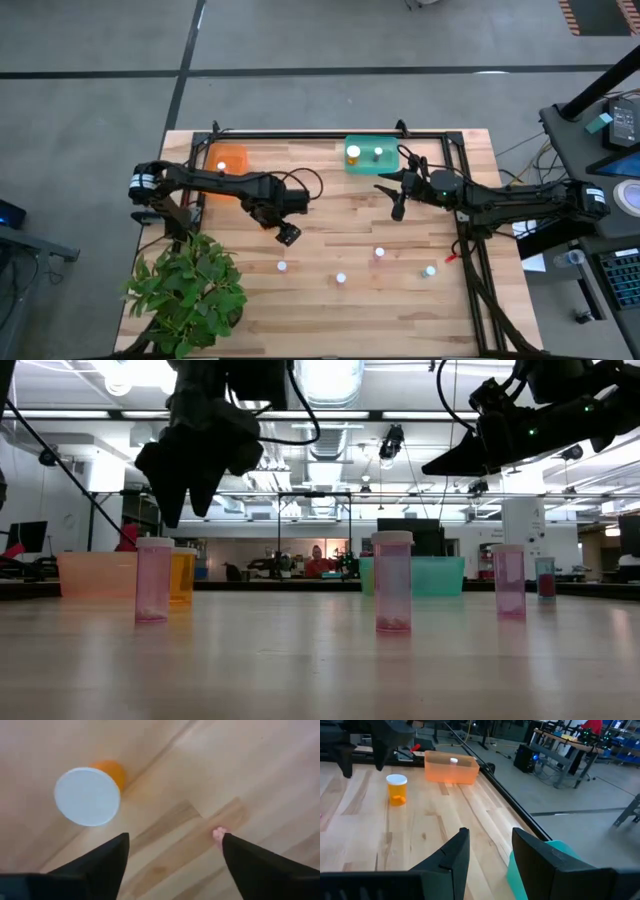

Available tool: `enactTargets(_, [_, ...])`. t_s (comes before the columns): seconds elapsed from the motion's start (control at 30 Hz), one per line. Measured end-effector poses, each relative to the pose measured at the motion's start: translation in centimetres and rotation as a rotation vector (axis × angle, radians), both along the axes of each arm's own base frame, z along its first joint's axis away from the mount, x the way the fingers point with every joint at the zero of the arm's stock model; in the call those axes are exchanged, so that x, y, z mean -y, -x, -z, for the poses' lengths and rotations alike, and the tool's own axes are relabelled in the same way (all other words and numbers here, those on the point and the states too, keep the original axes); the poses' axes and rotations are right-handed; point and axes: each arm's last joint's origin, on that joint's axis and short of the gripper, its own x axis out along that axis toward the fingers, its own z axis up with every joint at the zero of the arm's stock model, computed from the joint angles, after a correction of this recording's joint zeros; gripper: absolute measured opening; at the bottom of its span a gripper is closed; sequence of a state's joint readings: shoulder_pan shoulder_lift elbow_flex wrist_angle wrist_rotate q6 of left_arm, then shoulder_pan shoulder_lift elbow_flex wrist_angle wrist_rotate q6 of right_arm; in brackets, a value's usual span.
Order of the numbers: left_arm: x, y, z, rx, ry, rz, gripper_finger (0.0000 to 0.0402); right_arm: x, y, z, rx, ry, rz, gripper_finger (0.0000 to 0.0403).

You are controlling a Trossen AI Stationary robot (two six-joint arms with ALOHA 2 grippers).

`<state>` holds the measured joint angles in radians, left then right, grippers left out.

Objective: Pick and place medicine bottles into bin by pill shape (circle, oval)
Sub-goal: Put the orange capsule bottle into the green bin

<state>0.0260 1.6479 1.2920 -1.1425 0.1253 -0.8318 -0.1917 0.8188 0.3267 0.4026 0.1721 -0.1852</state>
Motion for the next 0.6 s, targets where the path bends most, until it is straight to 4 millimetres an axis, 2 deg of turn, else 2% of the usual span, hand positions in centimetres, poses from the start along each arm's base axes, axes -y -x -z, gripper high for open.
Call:
enactTargets(0.13, [0.1,0.6,0.2,-0.005,-0.046,-0.005,0.0317,0.0,0.0,0.0,0.001,-0.001,0.0,0.0137])
enactTargets(0.4, [0.4,2.4,1.5,-0.007,-0.08,-0.034,0.0317,0.0,0.0,0.0,0.001,-0.001,0.001,0.0137])
enactTargets(0.6, [-0.1,2.9,1.2,0.026,-0.262,-0.029,0.0317,0.0,0.0,0.0,0.006,-0.002,0.001,0.0137])
